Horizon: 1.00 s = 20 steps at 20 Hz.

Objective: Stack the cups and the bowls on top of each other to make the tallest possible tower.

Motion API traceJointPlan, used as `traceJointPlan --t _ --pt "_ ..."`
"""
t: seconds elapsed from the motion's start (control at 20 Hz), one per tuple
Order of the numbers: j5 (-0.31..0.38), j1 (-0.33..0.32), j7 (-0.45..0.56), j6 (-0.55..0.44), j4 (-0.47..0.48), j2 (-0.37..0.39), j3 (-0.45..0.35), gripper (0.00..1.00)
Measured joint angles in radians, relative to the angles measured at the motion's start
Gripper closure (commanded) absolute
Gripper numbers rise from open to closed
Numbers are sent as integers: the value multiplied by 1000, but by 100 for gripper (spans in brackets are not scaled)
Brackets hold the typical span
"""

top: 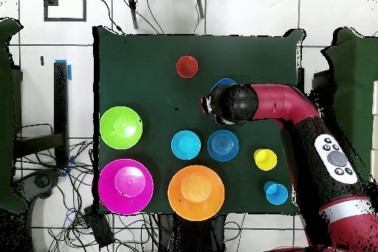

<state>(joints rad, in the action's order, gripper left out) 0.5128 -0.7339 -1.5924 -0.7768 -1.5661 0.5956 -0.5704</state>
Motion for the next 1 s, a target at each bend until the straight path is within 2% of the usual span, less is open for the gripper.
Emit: traceJointPlan --t 0.35,1.0 --pt "-12 -14 0 -2 -9 18 -2 100" --pt "-85 9 0 -25 -58 186 -3 100"
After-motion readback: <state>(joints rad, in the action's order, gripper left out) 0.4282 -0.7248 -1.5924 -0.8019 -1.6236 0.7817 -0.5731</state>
